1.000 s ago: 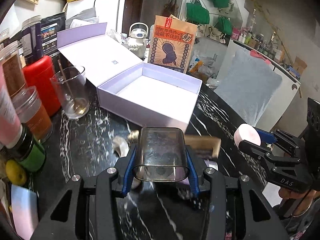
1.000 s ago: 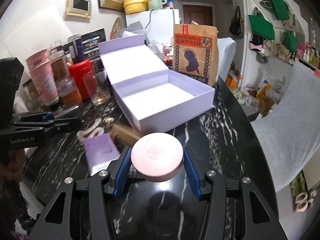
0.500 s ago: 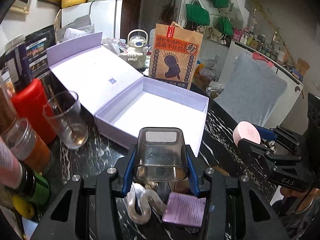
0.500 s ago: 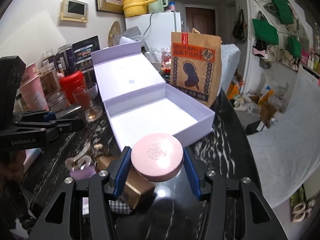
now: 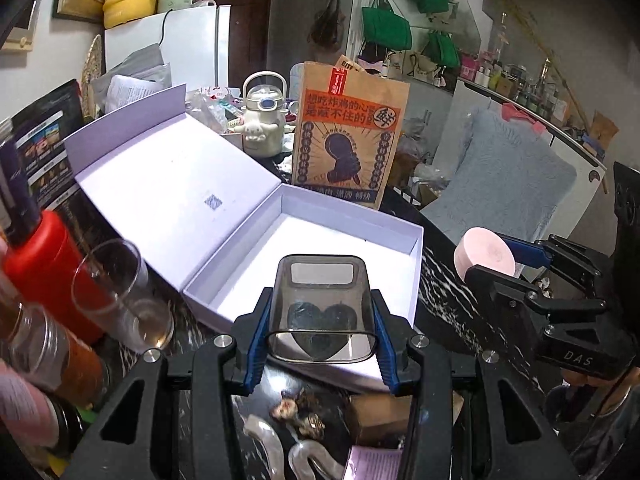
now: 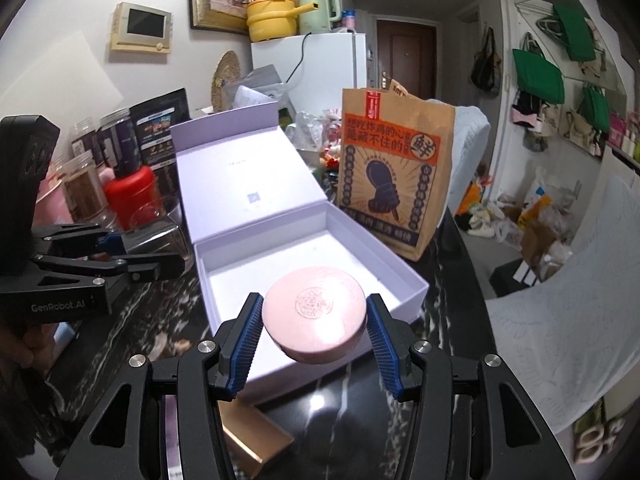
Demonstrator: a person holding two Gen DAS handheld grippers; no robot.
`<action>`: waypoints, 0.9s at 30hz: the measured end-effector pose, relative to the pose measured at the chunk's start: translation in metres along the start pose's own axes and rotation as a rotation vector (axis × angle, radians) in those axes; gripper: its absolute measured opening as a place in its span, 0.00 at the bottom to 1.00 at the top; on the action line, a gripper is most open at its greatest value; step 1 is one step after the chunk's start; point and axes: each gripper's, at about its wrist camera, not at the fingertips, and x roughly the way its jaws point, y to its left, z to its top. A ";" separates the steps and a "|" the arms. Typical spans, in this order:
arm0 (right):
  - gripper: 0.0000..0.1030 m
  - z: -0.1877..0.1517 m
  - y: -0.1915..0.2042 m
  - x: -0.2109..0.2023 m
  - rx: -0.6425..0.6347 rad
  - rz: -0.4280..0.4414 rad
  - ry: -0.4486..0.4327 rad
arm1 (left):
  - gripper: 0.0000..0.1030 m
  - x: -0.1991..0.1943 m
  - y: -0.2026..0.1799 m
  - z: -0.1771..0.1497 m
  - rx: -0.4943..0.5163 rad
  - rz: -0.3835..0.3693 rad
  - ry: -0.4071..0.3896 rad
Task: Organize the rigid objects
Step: 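Lift both held items and carry them over the lavender gift box, then lower the case and compact into the box and open both tools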
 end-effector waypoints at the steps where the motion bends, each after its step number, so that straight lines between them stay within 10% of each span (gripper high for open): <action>1: 0.50 0.005 -0.001 0.002 -0.002 0.007 -0.003 | 0.43 0.002 0.001 0.005 0.001 -0.003 0.000; 27: 0.50 0.065 -0.026 0.082 -0.036 -0.011 -0.003 | 0.43 0.093 0.016 0.065 0.036 -0.012 0.022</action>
